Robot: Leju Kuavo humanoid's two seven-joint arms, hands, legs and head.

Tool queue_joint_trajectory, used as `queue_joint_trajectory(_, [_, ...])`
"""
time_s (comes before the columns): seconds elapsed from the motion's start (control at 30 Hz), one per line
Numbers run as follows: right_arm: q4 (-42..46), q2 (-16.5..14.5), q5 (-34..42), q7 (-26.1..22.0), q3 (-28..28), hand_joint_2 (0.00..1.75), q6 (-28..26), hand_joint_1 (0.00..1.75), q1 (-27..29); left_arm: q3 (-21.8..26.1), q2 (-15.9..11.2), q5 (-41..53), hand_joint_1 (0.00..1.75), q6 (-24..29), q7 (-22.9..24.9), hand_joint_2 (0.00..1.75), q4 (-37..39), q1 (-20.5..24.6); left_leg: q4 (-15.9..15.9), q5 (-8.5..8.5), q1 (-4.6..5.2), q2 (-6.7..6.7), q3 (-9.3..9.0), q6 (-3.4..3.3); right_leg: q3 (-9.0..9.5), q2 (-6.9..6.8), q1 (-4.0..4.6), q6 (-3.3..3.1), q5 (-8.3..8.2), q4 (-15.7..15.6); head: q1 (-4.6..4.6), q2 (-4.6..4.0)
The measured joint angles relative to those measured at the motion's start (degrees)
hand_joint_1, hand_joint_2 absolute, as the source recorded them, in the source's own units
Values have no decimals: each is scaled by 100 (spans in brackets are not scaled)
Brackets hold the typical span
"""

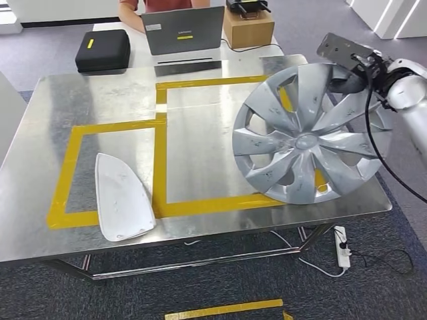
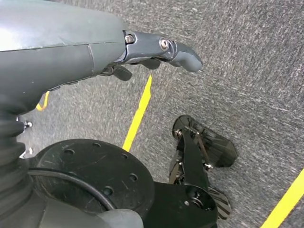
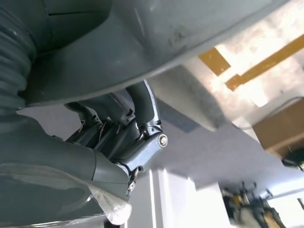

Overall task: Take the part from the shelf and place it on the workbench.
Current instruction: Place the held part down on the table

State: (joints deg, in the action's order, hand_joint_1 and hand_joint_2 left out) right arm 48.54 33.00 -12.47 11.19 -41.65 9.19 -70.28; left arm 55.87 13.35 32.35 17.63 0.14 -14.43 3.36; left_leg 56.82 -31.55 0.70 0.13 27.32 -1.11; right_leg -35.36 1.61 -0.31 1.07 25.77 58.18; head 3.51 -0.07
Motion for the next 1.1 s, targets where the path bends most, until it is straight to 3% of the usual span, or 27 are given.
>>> queue_joint_trajectory(0.2, [435, -320, -1060, -219, 618, 175, -360, 175, 325, -4, 0, 299, 0, -49, 54, 175, 0, -2, 0, 3, 0, -1, 0, -2, 0, -2, 1, -1, -1, 1, 0, 0])
queue_joint_trajectory(0.57, [924, -634, -1860, -529, 1216, 175, -421, 175, 547, -10, -3, 562, 0, -50, 153, 175, 0, -1, 0, 3, 1, -2, 2, -2, 0, -4, -1, -1, -1, 1, 0, 0])
queue_joint_trajectory(0.7, [1064, -676, -2013, -595, 1322, 0, -422, 0, 598, -17, -8, 662, 0, -80, 209, 175, 0, -1, 0, 3, 2, -2, 3, -2, 0, -4, -1, -1, -1, 1, 1, 0])
queue_joint_trajectory(0.73, [1089, -684, -2040, -603, 1345, 0, -423, 0, 613, -19, -9, 679, 0, -87, 227, 175, 0, -1, 0, 3, 2, -2, 3, -2, 0, -4, -1, -1, -1, 1, 1, 0])
queue_joint_trajectory(0.87, [1154, -705, -2180, -625, 1400, 0, -438, 0, 667, -20, -11, 721, 0, -165, 273, 0, 0, -1, 0, 3, 1, -2, 2, -2, -1, -4, -1, -1, -1, 1, 0, 0])
queue_joint_trajectory(1.1, [1191, -729, -2279, -658, 1500, 0, -464, 0, 742, -20, -22, 706, 0, -340, 364, 0, 0, 0, 1, 3, 1, -3, 1, -2, -2, -4, -1, -1, -1, 1, 0, 0])
